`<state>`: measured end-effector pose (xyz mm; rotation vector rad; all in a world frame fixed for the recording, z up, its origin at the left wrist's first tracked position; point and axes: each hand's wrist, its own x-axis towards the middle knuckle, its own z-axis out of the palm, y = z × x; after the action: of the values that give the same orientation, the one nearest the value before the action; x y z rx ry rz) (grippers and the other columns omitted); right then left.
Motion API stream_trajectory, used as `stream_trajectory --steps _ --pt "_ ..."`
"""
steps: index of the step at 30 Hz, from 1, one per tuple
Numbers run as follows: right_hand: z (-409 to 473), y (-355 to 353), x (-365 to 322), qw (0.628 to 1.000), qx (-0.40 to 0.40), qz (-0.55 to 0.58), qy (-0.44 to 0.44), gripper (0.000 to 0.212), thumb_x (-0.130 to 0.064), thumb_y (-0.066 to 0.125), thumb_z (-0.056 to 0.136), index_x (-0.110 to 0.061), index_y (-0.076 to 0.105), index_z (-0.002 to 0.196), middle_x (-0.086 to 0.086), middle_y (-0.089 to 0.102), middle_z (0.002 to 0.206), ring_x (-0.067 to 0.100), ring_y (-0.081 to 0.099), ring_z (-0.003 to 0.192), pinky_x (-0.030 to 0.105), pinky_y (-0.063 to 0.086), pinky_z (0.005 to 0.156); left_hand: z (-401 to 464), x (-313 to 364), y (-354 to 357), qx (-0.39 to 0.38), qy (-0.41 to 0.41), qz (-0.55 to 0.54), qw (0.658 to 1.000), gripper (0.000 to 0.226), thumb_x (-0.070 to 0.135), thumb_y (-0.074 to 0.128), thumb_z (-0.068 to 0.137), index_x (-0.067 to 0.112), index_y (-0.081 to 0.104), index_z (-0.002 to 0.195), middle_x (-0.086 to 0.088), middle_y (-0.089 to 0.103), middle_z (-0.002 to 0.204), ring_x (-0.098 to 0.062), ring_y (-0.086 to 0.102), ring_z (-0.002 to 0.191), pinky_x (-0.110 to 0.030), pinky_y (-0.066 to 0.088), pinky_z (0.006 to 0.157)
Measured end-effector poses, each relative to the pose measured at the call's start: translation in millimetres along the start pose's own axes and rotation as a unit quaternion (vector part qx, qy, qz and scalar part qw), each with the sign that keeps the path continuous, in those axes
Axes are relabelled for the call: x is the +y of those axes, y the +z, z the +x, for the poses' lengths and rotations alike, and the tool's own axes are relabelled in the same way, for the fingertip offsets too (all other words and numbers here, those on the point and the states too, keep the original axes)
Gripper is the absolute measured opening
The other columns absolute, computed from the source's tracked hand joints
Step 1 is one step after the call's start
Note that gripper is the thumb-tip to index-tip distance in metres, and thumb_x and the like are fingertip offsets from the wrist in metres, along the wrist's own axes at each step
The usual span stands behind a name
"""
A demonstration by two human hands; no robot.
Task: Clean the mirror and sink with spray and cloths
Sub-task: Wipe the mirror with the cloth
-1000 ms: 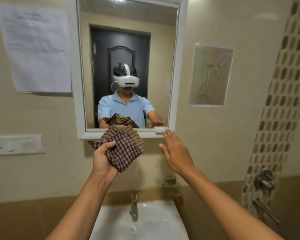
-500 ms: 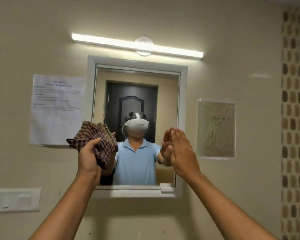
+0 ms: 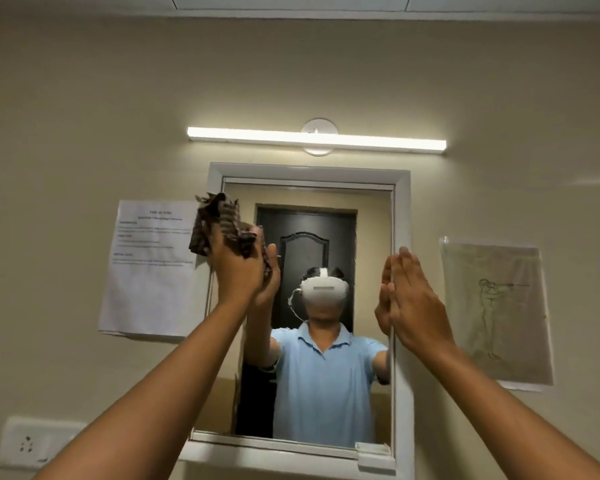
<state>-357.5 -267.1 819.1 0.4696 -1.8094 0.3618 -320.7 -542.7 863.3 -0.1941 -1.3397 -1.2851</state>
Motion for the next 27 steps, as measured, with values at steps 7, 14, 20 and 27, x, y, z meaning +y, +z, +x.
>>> stream_trajectory --steps 7,14,20,27 --pt "2.0 10.3 9.5 0.998 0.059 0.016 -0.031 0.054 -0.037 0.021 0.097 -0.020 0.019 0.149 -0.004 0.017 0.159 0.015 0.017 0.147 0.031 0.033 0.105 24.9 -25.6 17.8 -0.051 0.151 0.364 0.918 0.097 0.043 0.054 0.094 0.020 -0.022 0.150 -0.005 -0.016 0.165 -0.014 -0.028 0.144 -0.051 -0.017 0.120" --pt "1.9 12.8 18.1 0.996 0.074 -0.001 -0.055 0.054 -0.031 0.029 0.098 -0.016 0.029 0.149 0.000 0.025 0.157 0.021 0.027 0.144 0.031 0.040 0.096 64.2 -14.6 23.8 -0.056 0.210 0.381 0.899 0.097 0.063 0.036 0.086 0.015 -0.011 0.156 -0.007 -0.011 0.166 -0.011 -0.027 0.140 -0.050 -0.015 0.120" --pt "3.5 5.9 24.7 0.996 0.054 -0.012 -0.065 0.069 0.002 0.041 0.082 -0.014 0.033 0.148 0.001 0.027 0.157 0.022 0.029 0.142 0.029 0.039 0.098 55.1 -17.2 54.7 -0.092 0.284 0.446 0.844 0.098 0.073 0.032 0.091 0.016 -0.018 0.154 -0.008 -0.015 0.165 -0.023 -0.018 0.151 -0.057 -0.006 0.120" --pt "2.8 -2.1 29.6 0.997 -0.007 -0.034 -0.062 0.092 0.019 0.049 0.070 -0.015 0.024 0.152 -0.002 0.015 0.160 0.018 0.020 0.145 0.022 0.040 0.092 27.2 7.4 106.6 -0.168 0.354 0.453 0.801 0.090 0.069 0.033 0.094 0.020 -0.012 0.155 -0.007 -0.020 0.164 -0.024 -0.022 0.150 -0.061 -0.005 0.119"
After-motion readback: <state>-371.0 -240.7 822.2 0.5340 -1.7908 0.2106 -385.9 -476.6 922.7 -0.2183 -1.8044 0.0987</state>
